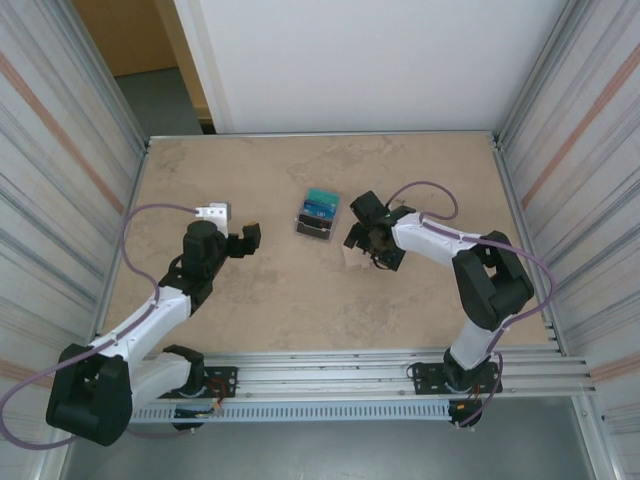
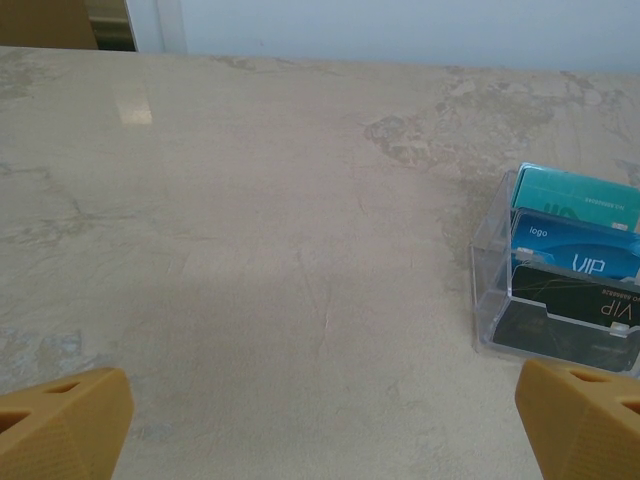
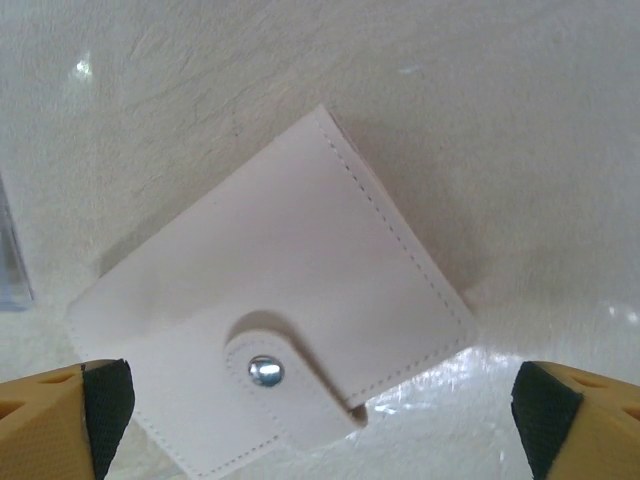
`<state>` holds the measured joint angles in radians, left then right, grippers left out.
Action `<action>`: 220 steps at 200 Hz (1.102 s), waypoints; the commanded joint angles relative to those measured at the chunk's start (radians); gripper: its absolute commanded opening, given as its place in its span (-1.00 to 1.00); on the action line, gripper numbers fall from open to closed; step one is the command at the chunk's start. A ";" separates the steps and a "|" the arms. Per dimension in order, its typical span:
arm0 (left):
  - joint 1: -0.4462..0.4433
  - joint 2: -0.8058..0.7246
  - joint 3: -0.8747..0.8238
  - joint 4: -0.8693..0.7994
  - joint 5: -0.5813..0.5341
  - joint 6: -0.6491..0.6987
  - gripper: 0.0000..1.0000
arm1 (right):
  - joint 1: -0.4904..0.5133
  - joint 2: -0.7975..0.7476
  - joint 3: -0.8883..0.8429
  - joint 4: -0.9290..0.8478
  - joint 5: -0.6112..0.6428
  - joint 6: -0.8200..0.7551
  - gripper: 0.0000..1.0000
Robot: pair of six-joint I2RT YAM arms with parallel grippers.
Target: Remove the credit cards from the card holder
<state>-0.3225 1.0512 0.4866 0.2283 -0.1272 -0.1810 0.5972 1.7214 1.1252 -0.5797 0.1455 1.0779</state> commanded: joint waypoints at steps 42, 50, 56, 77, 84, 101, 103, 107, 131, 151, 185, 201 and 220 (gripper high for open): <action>-0.009 -0.005 0.025 -0.001 0.020 0.033 0.97 | 0.026 0.065 0.094 -0.083 0.075 0.310 0.97; -0.009 -0.009 0.023 -0.001 0.020 0.035 0.97 | 0.025 0.071 0.094 -0.083 0.075 0.324 0.97; -0.009 -0.010 0.020 -0.001 0.021 0.035 0.97 | 0.024 0.076 0.094 -0.083 0.073 0.334 0.97; -0.011 -0.007 0.014 0.008 0.025 0.037 0.97 | 0.012 0.106 0.097 -0.065 0.037 0.353 0.97; -0.011 -0.004 0.013 0.009 0.029 0.037 0.97 | 0.009 0.118 0.100 -0.056 0.018 0.359 0.97; -0.012 0.005 0.016 0.009 0.035 0.041 0.97 | 0.009 0.146 0.113 -0.040 0.002 0.364 0.97; -0.011 0.007 0.016 0.009 0.037 0.041 0.97 | 0.009 0.152 0.115 -0.038 0.001 0.365 0.97; -0.011 0.010 0.018 0.007 0.038 0.041 0.97 | 0.009 0.157 0.118 -0.034 -0.002 0.366 0.97; -0.011 0.019 0.016 0.014 0.049 0.040 0.97 | 0.007 0.188 0.131 -0.028 -0.009 0.374 0.97; -0.011 0.024 0.018 0.018 0.053 0.039 0.98 | 0.007 0.212 0.133 -0.021 -0.029 0.375 0.97; -0.011 0.023 0.028 0.012 0.047 0.043 0.97 | 0.007 0.230 0.111 0.026 -0.064 0.345 0.97; -0.011 0.022 0.032 0.011 0.049 0.044 0.97 | 0.006 0.221 0.091 0.045 -0.058 0.328 0.92; -0.011 0.024 0.035 0.007 0.051 0.046 0.97 | 0.004 0.199 0.058 0.094 -0.051 0.302 0.78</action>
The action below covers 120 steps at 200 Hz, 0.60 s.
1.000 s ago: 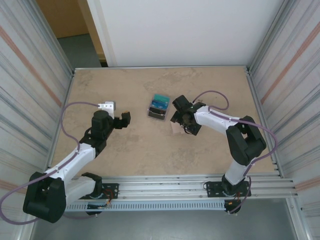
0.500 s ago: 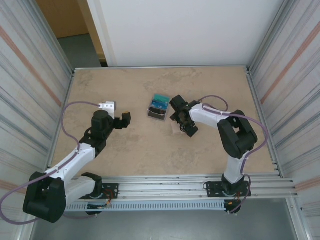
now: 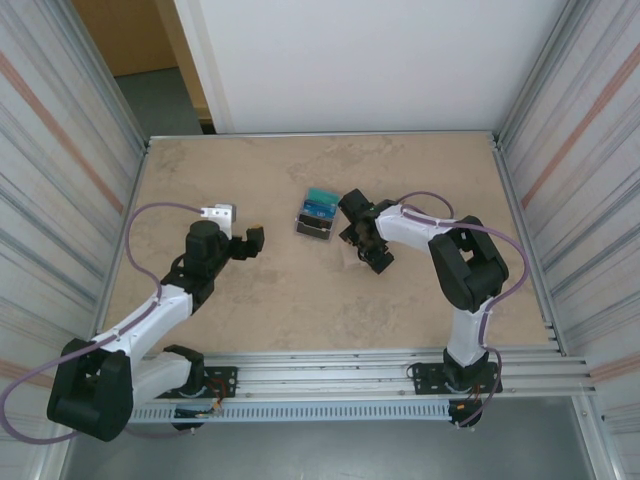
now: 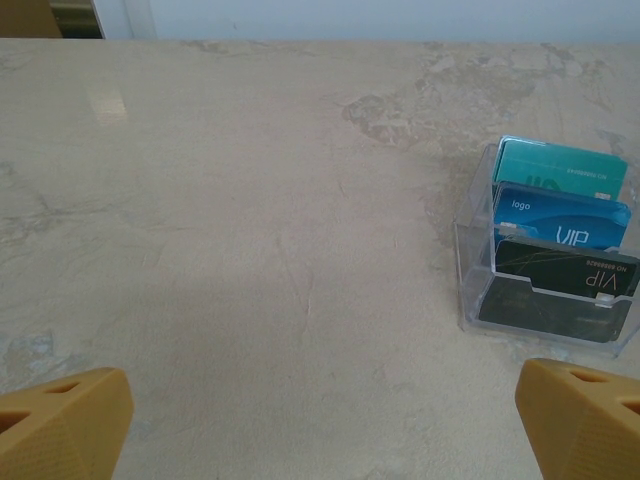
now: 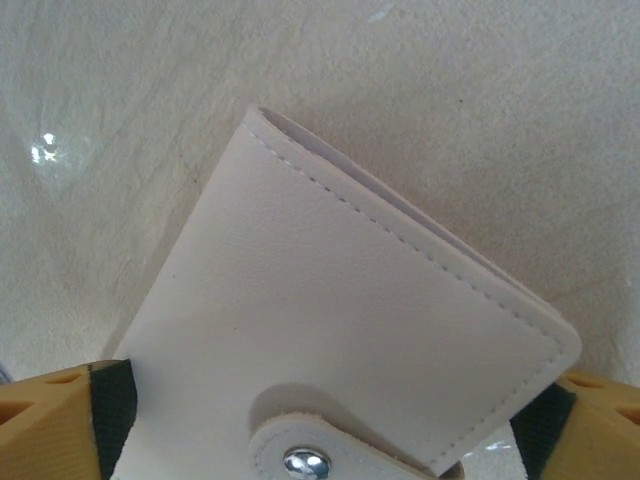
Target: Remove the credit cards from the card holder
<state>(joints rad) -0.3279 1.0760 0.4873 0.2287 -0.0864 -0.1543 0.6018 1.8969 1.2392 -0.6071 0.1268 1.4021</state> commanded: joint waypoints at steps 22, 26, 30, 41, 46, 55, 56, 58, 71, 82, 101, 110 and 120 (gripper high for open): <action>-0.007 -0.002 0.038 -0.004 0.007 0.019 0.97 | -0.009 -0.009 -0.103 0.197 -0.024 -0.067 0.61; -0.007 -0.004 0.039 -0.005 0.008 0.019 0.97 | -0.011 -0.015 -0.110 0.207 -0.024 -0.082 0.60; -0.007 -0.005 0.039 -0.006 0.007 0.019 0.97 | -0.014 -0.020 -0.116 0.220 -0.024 -0.098 0.60; -0.008 -0.010 0.039 -0.008 0.008 0.019 0.98 | -0.020 -0.027 -0.118 0.240 -0.027 -0.172 0.60; -0.008 -0.012 0.038 -0.009 0.006 0.019 0.97 | -0.022 -0.027 -0.112 0.240 -0.029 -0.209 0.60; -0.008 -0.015 0.040 -0.012 0.006 0.022 0.97 | -0.030 -0.025 -0.101 0.242 -0.045 -0.302 0.60; -0.008 -0.016 0.040 -0.012 0.005 0.021 0.97 | -0.032 -0.024 -0.099 0.243 -0.048 -0.311 0.60; -0.009 -0.017 0.040 -0.012 0.005 0.022 0.97 | -0.034 -0.022 -0.096 0.246 -0.055 -0.330 0.60; -0.010 -0.021 0.042 -0.016 0.002 0.023 0.97 | -0.050 -0.015 -0.083 0.255 -0.096 -0.430 0.60; -0.010 -0.024 0.044 -0.017 -0.002 0.026 0.97 | -0.071 -0.004 -0.073 0.260 -0.141 -0.509 0.58; -0.010 -0.027 0.046 -0.020 -0.007 0.029 0.97 | -0.109 -0.002 -0.077 0.296 -0.221 -0.611 0.57; -0.012 -0.029 0.047 -0.020 -0.008 0.029 0.97 | -0.127 -0.008 -0.084 0.313 -0.250 -0.639 0.52; -0.012 -0.029 0.048 -0.023 -0.008 0.029 0.97 | -0.149 -0.023 -0.106 0.332 -0.268 -0.649 0.50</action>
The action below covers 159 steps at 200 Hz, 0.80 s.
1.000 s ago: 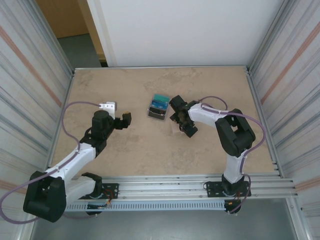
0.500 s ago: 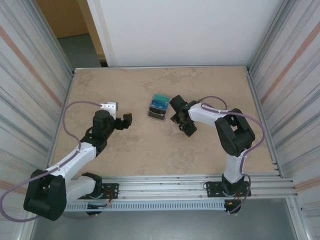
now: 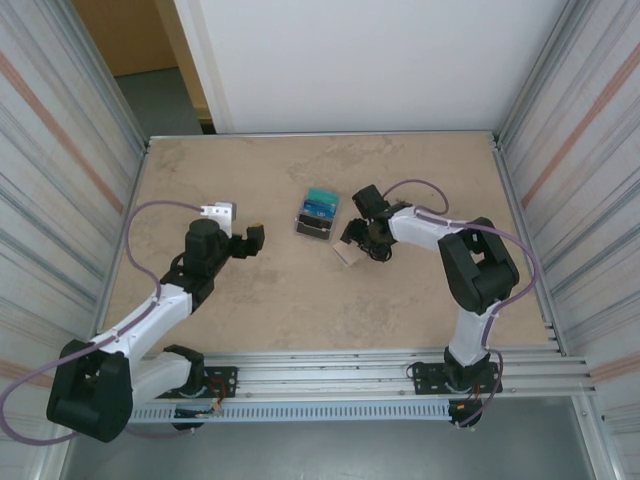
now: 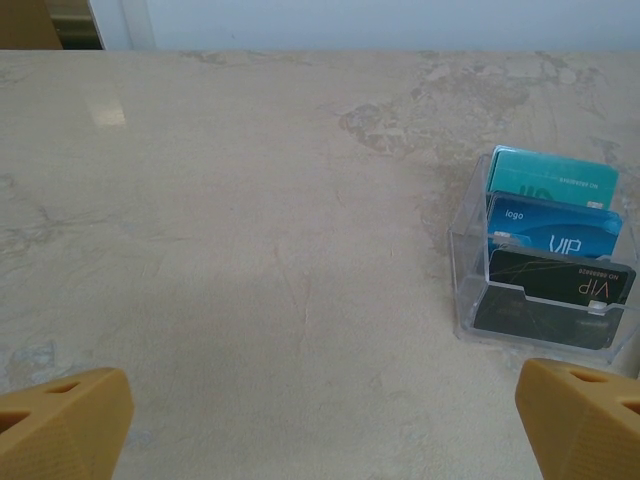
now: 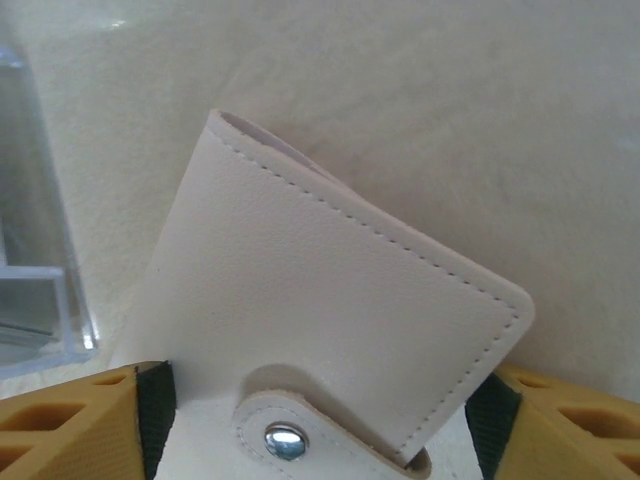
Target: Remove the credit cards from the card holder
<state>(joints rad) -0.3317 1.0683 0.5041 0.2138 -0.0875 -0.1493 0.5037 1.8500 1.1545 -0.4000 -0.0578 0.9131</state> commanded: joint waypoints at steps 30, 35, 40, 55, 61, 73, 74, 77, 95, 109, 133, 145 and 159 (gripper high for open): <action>-0.013 -0.013 0.036 -0.007 -0.009 0.024 0.97 | -0.095 -0.036 -0.092 0.211 -0.139 -0.151 0.54; -0.014 -0.010 0.037 -0.005 -0.010 0.023 0.97 | -0.100 -0.042 -0.101 0.224 -0.149 -0.146 0.56; -0.015 -0.008 0.039 -0.005 -0.010 0.024 0.97 | -0.100 -0.045 -0.107 0.234 -0.159 -0.142 0.60; -0.018 0.004 0.047 -0.007 -0.009 0.026 0.97 | -0.100 -0.046 -0.108 0.237 -0.166 -0.121 0.63; -0.020 0.007 0.050 -0.007 -0.010 0.027 0.97 | -0.100 -0.044 -0.110 0.243 -0.169 -0.112 0.61; -0.024 0.014 0.053 -0.007 -0.012 0.029 0.97 | -0.100 -0.042 -0.122 0.267 -0.179 -0.086 0.52; -0.024 0.014 0.053 -0.007 -0.011 0.029 0.97 | -0.100 -0.042 -0.122 0.269 -0.179 -0.085 0.52; -0.025 0.014 0.054 -0.005 -0.012 0.029 0.97 | -0.101 -0.040 -0.124 0.275 -0.182 -0.080 0.49; -0.029 0.018 0.056 -0.005 -0.014 0.033 0.97 | -0.102 -0.030 -0.128 0.298 -0.191 -0.069 0.32; -0.030 0.018 0.056 -0.010 -0.016 0.036 0.97 | -0.103 -0.026 -0.132 0.308 -0.193 -0.068 0.24; -0.030 0.016 0.059 -0.017 -0.023 0.039 0.97 | -0.109 -0.025 -0.134 0.321 -0.204 -0.064 0.00; -0.030 0.016 0.058 -0.017 -0.025 0.038 0.97 | -0.111 -0.030 -0.136 0.323 -0.207 -0.063 -0.17; -0.030 0.017 0.058 -0.017 -0.025 0.040 0.97 | -0.115 -0.036 -0.140 0.328 -0.211 -0.063 -0.39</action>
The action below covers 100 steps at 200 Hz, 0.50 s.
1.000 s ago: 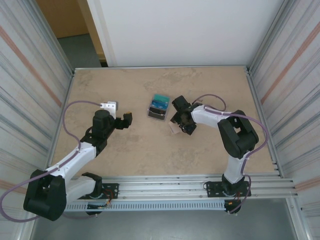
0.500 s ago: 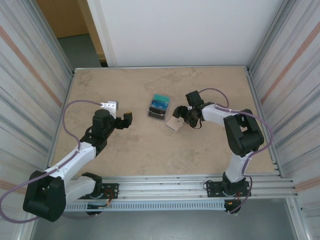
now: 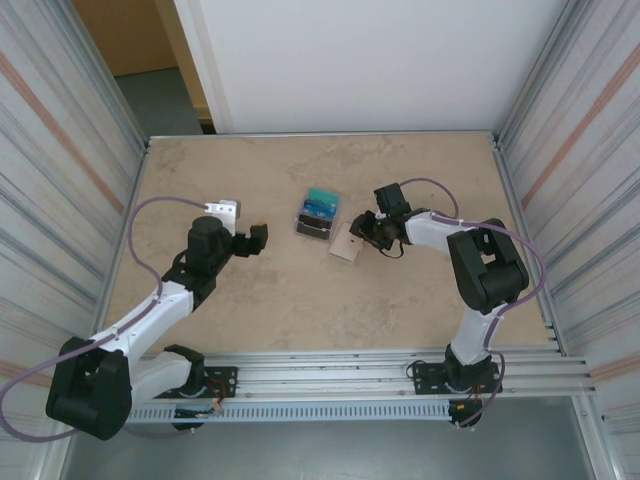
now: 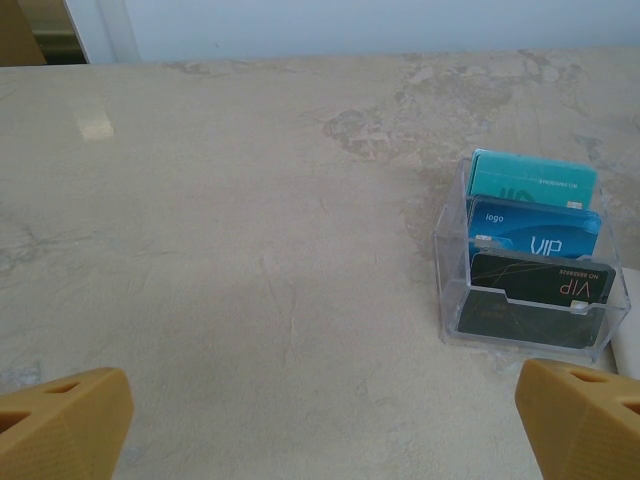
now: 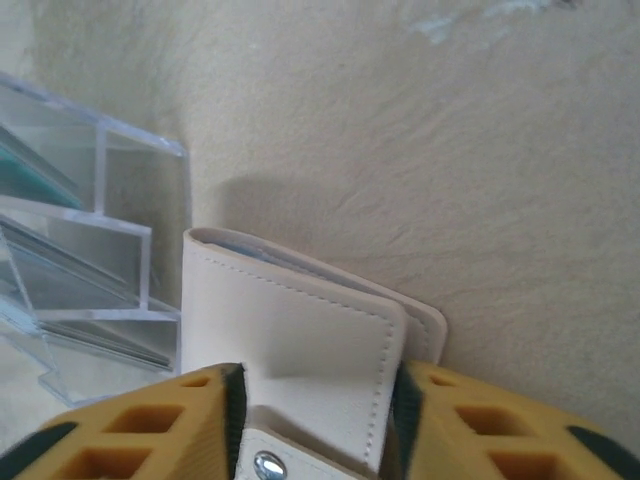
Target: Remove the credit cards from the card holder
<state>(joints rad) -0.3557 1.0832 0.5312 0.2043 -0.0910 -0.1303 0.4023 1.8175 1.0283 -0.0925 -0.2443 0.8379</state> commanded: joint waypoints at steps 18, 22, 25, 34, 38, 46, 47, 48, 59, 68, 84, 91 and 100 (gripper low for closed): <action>-0.008 0.004 0.033 -0.008 -0.022 0.021 0.98 | -0.020 -0.009 -0.024 0.036 -0.041 0.010 -0.42; -0.008 0.004 0.033 -0.008 -0.023 0.023 0.97 | -0.022 -0.010 -0.026 0.042 -0.047 0.010 -0.41; -0.008 0.003 0.032 -0.008 -0.021 0.023 0.97 | -0.024 -0.010 -0.029 0.045 -0.052 0.010 -0.40; -0.008 0.005 0.033 -0.008 -0.022 0.023 0.97 | -0.028 -0.010 -0.034 0.048 -0.056 0.009 -0.37; -0.008 0.005 0.033 -0.008 -0.021 0.023 0.97 | -0.029 -0.010 -0.035 0.046 -0.056 0.008 -0.34; -0.008 0.004 0.033 -0.008 -0.021 0.023 0.97 | -0.032 -0.009 -0.038 0.051 -0.064 0.007 -0.30; -0.008 0.005 0.033 -0.008 -0.021 0.022 0.97 | -0.032 -0.009 -0.038 0.052 -0.065 0.006 -0.29; -0.008 0.006 0.033 -0.008 -0.022 0.022 0.97 | -0.031 -0.009 -0.039 0.053 -0.065 0.005 -0.28; -0.008 0.007 0.035 -0.008 -0.021 0.022 0.97 | -0.033 -0.005 -0.049 0.069 -0.081 0.001 -0.25; -0.008 0.008 0.035 -0.008 -0.021 0.023 0.97 | -0.035 0.000 -0.051 0.085 -0.097 -0.005 -0.23; -0.008 0.009 0.037 -0.010 -0.021 0.023 0.97 | -0.035 0.009 -0.054 0.114 -0.122 -0.025 -0.23; -0.008 0.011 0.038 -0.010 -0.021 0.023 0.97 | -0.036 0.014 -0.054 0.124 -0.129 -0.034 -0.23; -0.008 0.012 0.039 -0.012 -0.022 0.023 0.97 | -0.037 0.019 -0.050 0.133 -0.138 -0.043 -0.24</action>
<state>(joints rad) -0.3557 1.0866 0.5369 0.2012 -0.0978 -0.1272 0.3706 1.8191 0.9817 -0.0105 -0.3305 0.8383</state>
